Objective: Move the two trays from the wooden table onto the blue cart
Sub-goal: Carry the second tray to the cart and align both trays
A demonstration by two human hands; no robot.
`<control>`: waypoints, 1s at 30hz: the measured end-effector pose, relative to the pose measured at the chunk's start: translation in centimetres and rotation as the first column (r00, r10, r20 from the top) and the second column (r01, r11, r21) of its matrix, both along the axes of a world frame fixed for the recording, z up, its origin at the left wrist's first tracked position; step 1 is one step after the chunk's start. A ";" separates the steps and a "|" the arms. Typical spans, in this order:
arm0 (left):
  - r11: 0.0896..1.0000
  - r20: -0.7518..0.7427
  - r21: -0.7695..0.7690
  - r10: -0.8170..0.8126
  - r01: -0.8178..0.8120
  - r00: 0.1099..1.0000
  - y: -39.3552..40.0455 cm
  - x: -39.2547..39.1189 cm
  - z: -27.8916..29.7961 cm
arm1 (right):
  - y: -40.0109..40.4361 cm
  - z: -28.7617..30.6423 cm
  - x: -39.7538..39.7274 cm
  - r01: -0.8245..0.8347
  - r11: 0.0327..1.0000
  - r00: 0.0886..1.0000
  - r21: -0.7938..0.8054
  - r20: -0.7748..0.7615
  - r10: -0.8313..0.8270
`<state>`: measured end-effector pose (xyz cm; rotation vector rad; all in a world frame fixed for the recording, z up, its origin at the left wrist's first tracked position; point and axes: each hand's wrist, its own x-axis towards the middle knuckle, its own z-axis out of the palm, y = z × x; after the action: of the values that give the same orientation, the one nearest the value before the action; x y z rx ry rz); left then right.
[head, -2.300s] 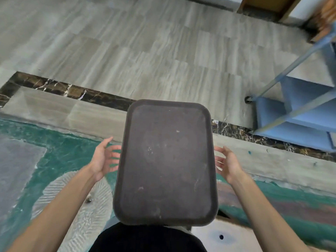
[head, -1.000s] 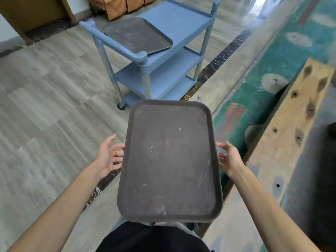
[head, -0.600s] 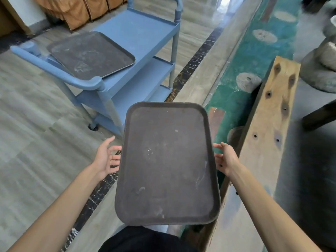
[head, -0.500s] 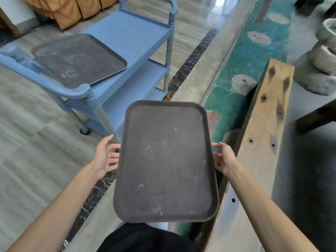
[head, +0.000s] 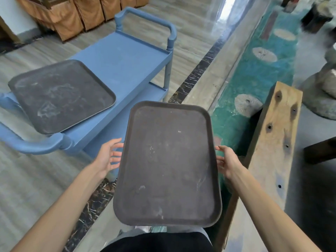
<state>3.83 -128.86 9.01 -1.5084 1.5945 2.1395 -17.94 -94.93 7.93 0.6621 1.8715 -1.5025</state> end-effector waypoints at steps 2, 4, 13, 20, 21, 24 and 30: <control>1.000 -0.012 -0.009 0.015 -0.015 1.000 -1.1 -3.0 0.0 | -1.7 0.1 -3.6 -0.006 1.000 1.000 -0.012 -0.008 0.006; 0.999 -0.017 -0.030 0.018 -0.019 1.000 -2.1 -6.2 0.0 | -3.7 0.3 -7.4 -0.019 1.000 1.000 -0.021 -0.025 0.018; 0.982 -0.066 -0.164 0.084 -0.094 0.994 -7.7 -19.3 0.8 | -14.2 0.7 -25.9 -0.259 0.966 0.963 -0.023 -0.086 0.256; 0.947 -0.095 -0.234 0.204 -0.221 0.974 -14.3 -24.1 2.3 | -23.9 1.0 -35.6 -0.423 0.904 0.900 -0.065 -0.147 0.411; 0.943 -0.094 -0.236 0.216 -0.233 0.972 -15.4 -24.9 2.5 | -25.5 0.9 -36.6 -0.442 0.894 0.891 -0.068 -0.148 0.429; 0.931 -0.086 -0.229 0.270 -0.283 0.959 -19.1 -27.0 2.1 | -30.2 0.2 -39.2 -0.504 0.860 0.858 -0.079 -0.161 0.488; 0.913 -0.092 -0.210 0.338 -0.350 0.937 -28.6 -31.4 0.1 | -40.7 -0.5 -44.9 -0.557 0.831 0.805 -0.009 -0.253 0.537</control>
<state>-27.59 -157.50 9.11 -1.9497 1.7501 2.2477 -62.80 -135.63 7.40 -0.1223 1.9375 -1.2947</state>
